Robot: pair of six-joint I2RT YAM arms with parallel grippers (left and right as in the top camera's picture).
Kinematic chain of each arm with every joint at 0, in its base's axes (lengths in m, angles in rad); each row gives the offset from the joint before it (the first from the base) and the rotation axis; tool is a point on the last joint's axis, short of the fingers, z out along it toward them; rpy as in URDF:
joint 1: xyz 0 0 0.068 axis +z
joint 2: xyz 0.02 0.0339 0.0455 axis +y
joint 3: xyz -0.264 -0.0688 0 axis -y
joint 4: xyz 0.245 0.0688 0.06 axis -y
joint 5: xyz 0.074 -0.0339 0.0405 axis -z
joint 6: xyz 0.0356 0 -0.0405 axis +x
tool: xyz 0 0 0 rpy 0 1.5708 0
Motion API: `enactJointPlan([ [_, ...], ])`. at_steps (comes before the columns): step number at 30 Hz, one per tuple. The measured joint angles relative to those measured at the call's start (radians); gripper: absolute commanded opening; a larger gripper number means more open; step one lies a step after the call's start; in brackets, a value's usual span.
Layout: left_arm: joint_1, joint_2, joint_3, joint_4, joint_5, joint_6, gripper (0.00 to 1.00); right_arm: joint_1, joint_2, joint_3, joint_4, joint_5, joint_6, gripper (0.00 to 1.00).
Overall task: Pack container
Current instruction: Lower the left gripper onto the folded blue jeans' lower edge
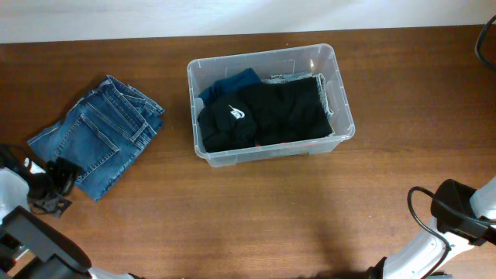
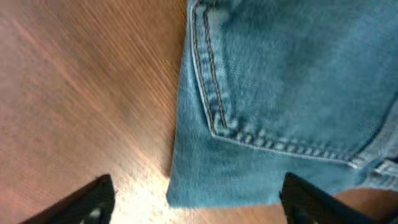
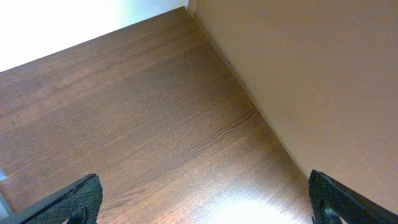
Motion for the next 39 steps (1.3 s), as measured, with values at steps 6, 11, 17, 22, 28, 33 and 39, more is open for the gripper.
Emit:
enactJointPlan([
  [6,0.000,0.000,-0.106,0.150,0.053,0.043,0.99,0.000,0.000,0.000,0.000,0.000,0.000,0.98],
  [11,0.000,-0.001,-0.185,0.266,0.168,0.089,0.99,0.000,0.000,0.000,0.000,0.000,0.000,0.98],
  [17,0.001,-0.014,-0.236,0.380,0.240,0.109,0.99,0.000,0.000,0.000,0.000,0.000,0.000,0.98],
  [22,0.004,-0.033,-0.280,0.446,0.262,0.115,0.99,0.000,0.000,0.000,0.000,0.000,0.000,0.98],
  [28,0.007,-0.046,-0.312,0.492,0.277,0.119,0.95,0.000,0.000,0.000,0.000,0.000,0.000,0.98],
  [33,0.009,-0.046,-0.318,0.497,0.272,0.126,0.80,0.000,0.000,0.000,0.000,0.000,0.000,0.98],
  [39,0.010,-0.038,-0.328,0.496,0.264,0.132,0.62,0.000,0.000,0.000,0.000,0.000,0.000,0.99],
])
